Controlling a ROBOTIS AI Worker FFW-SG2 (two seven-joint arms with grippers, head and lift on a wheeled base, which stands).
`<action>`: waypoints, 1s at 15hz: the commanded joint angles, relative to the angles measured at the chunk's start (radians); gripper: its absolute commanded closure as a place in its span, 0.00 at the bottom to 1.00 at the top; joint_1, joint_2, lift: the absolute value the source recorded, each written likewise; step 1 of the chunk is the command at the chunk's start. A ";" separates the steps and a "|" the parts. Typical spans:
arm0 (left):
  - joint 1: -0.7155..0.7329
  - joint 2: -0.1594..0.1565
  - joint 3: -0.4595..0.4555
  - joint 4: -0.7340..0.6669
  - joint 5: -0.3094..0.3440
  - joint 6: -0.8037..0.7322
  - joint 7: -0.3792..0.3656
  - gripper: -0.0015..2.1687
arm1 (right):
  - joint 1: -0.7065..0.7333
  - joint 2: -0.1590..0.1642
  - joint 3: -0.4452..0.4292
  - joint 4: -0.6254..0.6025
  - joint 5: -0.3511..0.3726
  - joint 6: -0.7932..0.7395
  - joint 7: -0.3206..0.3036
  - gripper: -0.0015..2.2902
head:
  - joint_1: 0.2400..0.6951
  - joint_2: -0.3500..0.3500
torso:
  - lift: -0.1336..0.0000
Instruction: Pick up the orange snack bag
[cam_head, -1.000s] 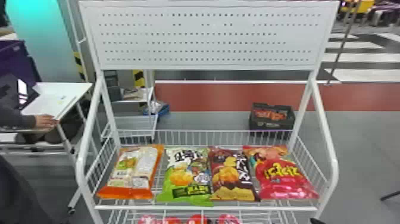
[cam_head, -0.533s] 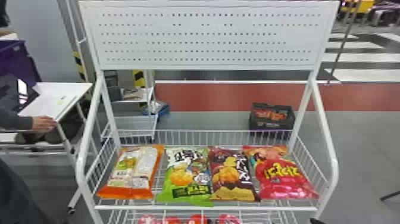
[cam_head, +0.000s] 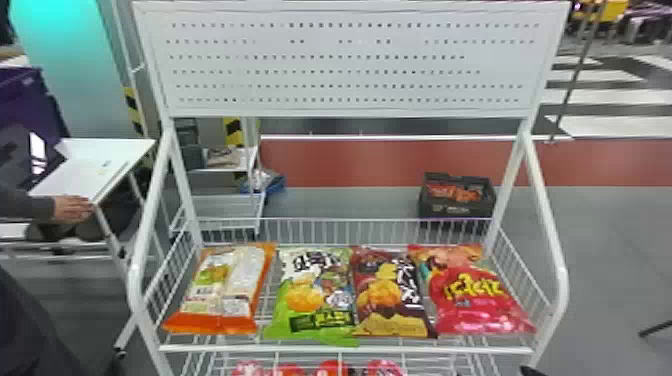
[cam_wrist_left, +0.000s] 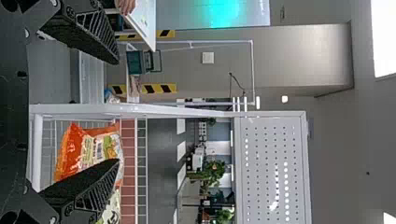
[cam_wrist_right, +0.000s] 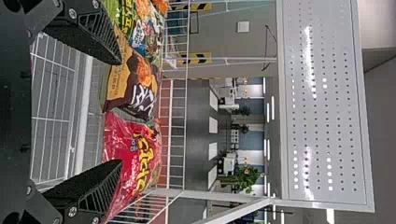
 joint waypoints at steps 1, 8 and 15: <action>-0.011 0.000 -0.002 0.003 0.002 0.016 -0.003 0.07 | 0.000 0.001 0.002 0.000 0.001 0.000 0.000 0.06 | 0.57 0.50 | 1.00; -0.148 0.000 -0.045 0.050 0.012 0.163 -0.006 0.11 | 0.000 0.001 0.006 0.005 0.002 -0.003 0.000 0.06 | 0.57 0.50 | 1.00; -0.289 0.000 -0.143 0.108 -0.005 0.283 0.003 0.11 | -0.002 0.002 0.008 0.008 0.007 -0.003 0.000 0.06 | 0.57 0.50 | 1.00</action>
